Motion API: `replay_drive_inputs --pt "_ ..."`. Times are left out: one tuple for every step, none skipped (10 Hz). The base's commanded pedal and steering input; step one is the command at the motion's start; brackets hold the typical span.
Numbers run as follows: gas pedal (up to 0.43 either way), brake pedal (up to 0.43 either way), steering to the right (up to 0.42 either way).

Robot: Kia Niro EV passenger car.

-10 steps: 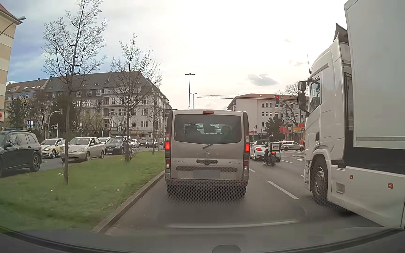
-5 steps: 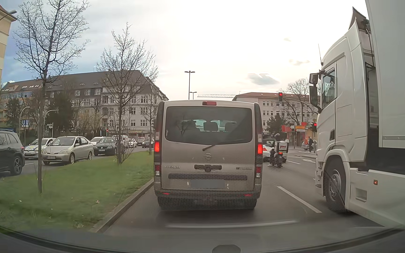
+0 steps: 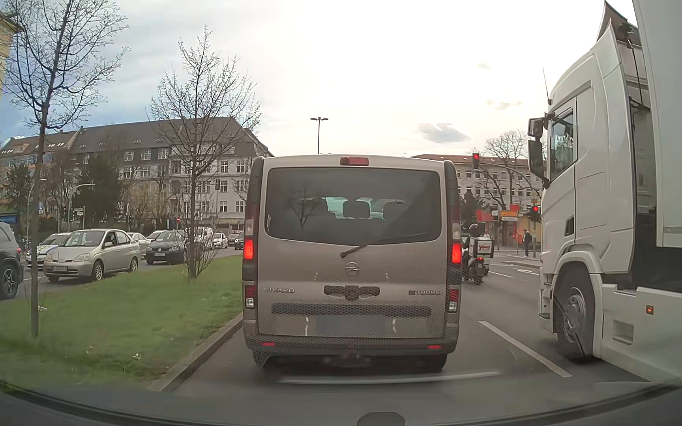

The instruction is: Follow the waypoints while adhering to traffic rules and regulations

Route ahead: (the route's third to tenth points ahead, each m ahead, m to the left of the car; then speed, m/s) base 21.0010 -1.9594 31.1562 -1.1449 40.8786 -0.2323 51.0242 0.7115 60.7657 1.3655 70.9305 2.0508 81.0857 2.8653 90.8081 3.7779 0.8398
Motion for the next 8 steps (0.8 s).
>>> replay_drive_inputs --pt "0.000 0.311 -0.003" --pt "0.000 0.305 -0.003" --pt "0.000 0.280 -0.003" --pt "0.000 0.268 -0.003" --pt "0.000 0.262 -0.003" --pt "0.000 0.262 -0.003" --pt "0.000 0.262 -0.003" --pt "0.000 0.268 -0.003"
